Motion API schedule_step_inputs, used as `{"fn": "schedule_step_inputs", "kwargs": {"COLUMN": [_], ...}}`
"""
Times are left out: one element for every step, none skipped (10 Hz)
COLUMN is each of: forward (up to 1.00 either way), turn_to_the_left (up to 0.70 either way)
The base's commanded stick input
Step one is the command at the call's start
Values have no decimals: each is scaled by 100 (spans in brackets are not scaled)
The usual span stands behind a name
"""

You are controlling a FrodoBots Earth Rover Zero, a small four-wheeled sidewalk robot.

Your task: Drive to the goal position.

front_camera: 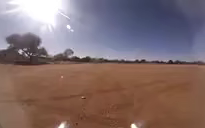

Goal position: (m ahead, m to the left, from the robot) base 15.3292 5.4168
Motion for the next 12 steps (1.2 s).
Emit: {"fn": "schedule_step_inputs", "kwargs": {"forward": [50,50,50,50,50,50,50,50,50,50,50,50], "turn_to_the_left": [0,0,0,0,0,0,0,0,0,0,0,0]}}
